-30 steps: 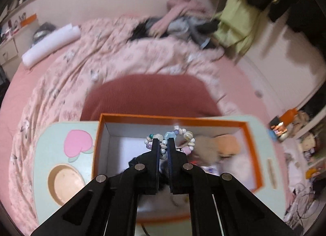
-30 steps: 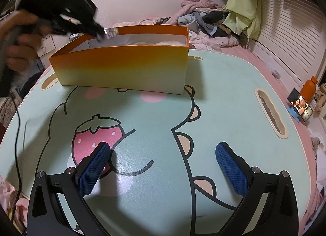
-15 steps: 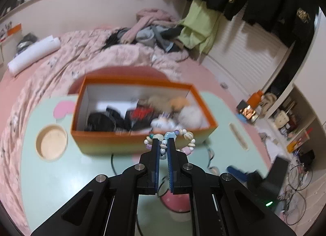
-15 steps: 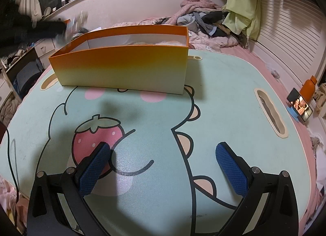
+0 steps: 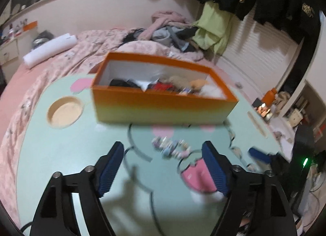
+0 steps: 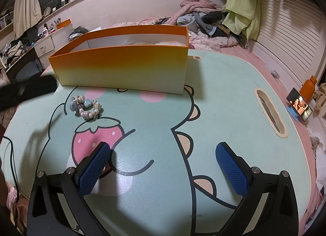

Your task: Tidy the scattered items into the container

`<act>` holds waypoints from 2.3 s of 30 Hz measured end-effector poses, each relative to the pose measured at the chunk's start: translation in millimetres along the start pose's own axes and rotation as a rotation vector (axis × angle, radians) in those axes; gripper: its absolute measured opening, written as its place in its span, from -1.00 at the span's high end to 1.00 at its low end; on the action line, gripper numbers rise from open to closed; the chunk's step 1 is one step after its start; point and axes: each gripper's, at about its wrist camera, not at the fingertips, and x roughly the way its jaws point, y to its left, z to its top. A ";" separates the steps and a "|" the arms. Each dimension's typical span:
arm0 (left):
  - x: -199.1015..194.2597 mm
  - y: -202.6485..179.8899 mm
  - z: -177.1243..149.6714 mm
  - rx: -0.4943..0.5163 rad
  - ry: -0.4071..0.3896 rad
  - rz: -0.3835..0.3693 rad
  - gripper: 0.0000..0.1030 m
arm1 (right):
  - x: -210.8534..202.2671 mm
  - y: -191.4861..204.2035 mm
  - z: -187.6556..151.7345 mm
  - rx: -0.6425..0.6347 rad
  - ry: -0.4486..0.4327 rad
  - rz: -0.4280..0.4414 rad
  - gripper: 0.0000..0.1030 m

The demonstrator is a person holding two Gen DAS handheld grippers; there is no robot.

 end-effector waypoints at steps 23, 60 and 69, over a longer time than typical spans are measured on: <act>8.4 -1.7 -53.3 0.057 -0.002 0.245 -0.99 | -45.3 2.7 38.8 -0.013 -0.154 0.071 -0.92; 6.5 -1.4 -55.3 0.061 -0.014 0.229 -0.99 | -62.6 66.9 125.8 -0.037 -0.045 0.491 0.48; 6.2 -0.7 -55.4 0.061 -0.014 0.228 -1.00 | -43.0 34.9 55.3 0.013 0.022 0.410 0.38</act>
